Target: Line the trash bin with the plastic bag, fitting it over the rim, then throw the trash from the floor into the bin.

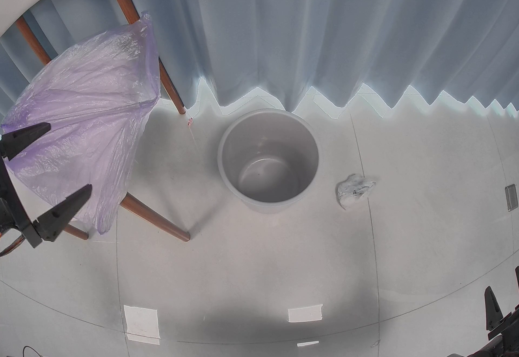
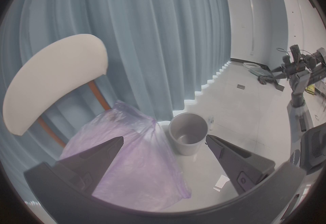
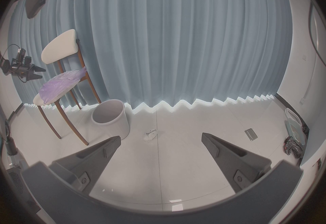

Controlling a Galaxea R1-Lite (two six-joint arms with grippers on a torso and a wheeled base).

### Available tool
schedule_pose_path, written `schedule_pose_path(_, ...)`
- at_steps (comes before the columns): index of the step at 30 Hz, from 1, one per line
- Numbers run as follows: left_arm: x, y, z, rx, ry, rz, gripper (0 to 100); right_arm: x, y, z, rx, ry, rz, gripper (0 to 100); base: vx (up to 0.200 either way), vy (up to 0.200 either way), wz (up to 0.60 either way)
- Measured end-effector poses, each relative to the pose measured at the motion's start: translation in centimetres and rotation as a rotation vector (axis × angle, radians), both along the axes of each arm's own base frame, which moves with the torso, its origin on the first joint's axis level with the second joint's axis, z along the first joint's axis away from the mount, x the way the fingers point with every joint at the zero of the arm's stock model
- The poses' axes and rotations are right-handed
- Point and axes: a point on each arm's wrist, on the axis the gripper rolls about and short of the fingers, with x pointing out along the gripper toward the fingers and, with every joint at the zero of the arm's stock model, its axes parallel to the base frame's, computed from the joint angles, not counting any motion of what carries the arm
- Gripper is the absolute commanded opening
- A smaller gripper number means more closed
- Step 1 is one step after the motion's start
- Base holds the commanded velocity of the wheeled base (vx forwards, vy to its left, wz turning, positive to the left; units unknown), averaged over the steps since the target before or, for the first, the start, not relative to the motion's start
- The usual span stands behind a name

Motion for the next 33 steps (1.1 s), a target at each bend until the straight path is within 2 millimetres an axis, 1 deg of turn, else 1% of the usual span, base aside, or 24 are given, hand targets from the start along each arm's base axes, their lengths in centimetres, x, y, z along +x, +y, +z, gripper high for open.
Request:
schedule_pose_path(4,0.8,-1.4,-0.5,0.040,0.026,-0.027,100,0.0,0.0,0.0,0.000,0.000,0.000,100,0.000,0.000,0.00)
schedule_pose_path(7,1.1,-2.5,-0.8,0.066,0.041,-0.015,100,0.0,0.0,0.0,0.000,0.000,0.000,100,0.000,0.000,0.00)
schedule_pose_path(10,1.2,-3.6,-1.1,0.096,0.050,-0.005,100,0.0,0.0,0.0,0.000,0.000,0.000,100,0.000,0.000,0.00)
schedule_pose_path(16,1.1,-6.1,-1.7,0.163,0.061,-0.043,100,0.0,0.0,0.0,0.000,0.000,0.000,100,0.000,0.000,0.00)
schedule_pose_path(21,1.2,-8.1,-2.5,0.205,0.069,-0.004,100,0.0,0.0,0.0,0.000,0.000,0.000,100,0.000,0.000,0.00)
schedule_pose_path(28,1.1,-9.7,-3.9,0.249,0.081,0.042,100,0.0,0.0,0.0,0.000,0.000,0.000,100,0.000,0.000,0.00)
schedule_pose_path(33,1.6,-10.4,-4.4,0.267,0.078,0.107,100,0.0,0.0,0.0,0.000,0.000,0.000,100,0.000,0.000,0.00)
